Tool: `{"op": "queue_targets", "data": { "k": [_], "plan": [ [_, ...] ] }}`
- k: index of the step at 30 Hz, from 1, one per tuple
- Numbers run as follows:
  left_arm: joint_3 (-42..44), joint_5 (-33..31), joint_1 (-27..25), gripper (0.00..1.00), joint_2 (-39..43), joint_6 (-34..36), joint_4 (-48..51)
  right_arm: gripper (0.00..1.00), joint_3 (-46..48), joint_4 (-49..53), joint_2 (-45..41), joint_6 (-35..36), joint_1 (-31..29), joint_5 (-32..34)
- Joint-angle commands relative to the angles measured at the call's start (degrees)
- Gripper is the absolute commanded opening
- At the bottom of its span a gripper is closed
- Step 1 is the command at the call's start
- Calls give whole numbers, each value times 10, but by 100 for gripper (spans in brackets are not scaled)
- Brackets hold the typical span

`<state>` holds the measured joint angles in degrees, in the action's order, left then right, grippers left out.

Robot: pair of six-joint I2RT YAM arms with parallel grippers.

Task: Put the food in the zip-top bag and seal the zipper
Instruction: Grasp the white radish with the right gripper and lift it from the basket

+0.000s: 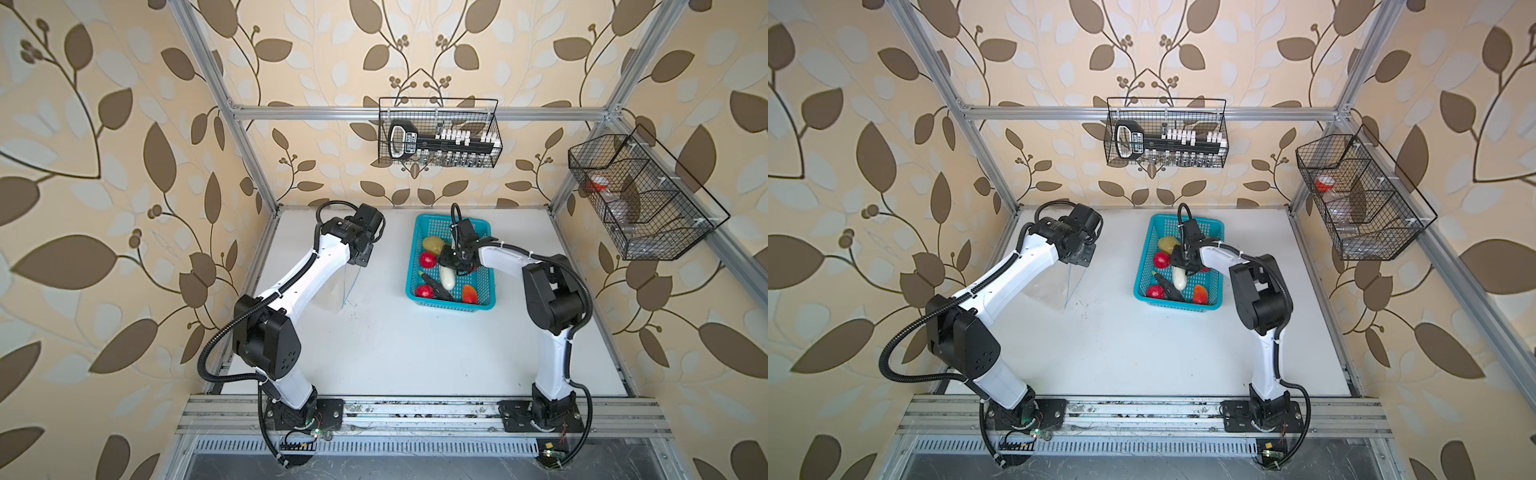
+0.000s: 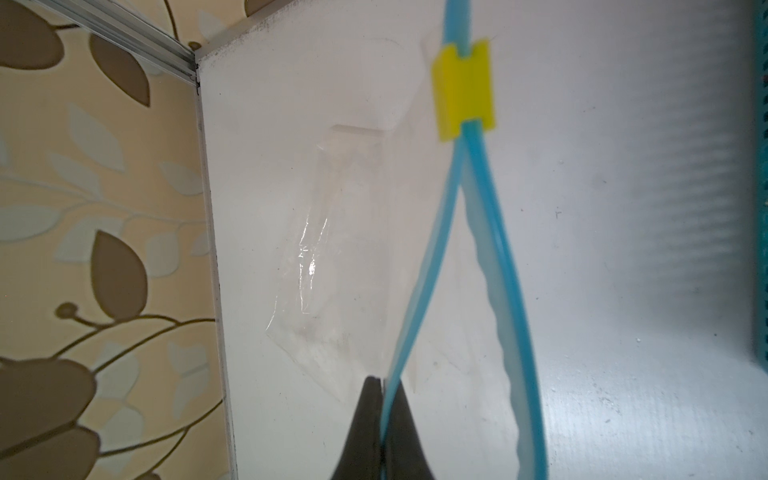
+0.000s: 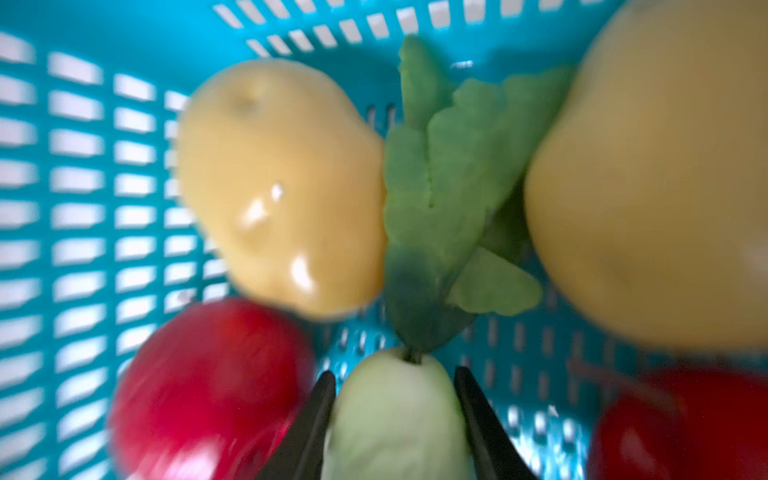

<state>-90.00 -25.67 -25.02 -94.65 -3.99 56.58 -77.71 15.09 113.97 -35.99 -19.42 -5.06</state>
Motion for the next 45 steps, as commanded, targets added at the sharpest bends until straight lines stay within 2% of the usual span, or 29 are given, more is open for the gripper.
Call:
{"op": "queue_targets", "data": {
  "k": [1,4,9,15,20,23,30,33,45],
  "plan": [
    [-15,6,6,0,17,-13,21,0,62,-178,-109,-74,-2,-67],
    [-23,13,6,0,12,-14,27,0,132,-284,-171,-121,-20,-55],
    [-47,40,6,0,-9,-24,49,0,196,-467,-204,-189,-85,-18],
    [-90,72,6,0,-38,-39,87,0,239,-711,-157,-249,-171,69],
    [-110,94,6,0,-50,-45,113,0,242,-908,-92,-289,-212,134],
    [-112,101,6,0,-50,-46,117,0,232,-984,-64,-292,-234,169],
    [-133,110,7,0,-57,-49,134,0,205,-1073,-24,-298,-255,220],
    [-137,119,7,0,-56,-48,137,0,187,-1073,-5,-313,-256,225],
    [-185,163,18,0,-63,-34,181,0,111,-1074,46,-331,-255,178]
  ]
}}
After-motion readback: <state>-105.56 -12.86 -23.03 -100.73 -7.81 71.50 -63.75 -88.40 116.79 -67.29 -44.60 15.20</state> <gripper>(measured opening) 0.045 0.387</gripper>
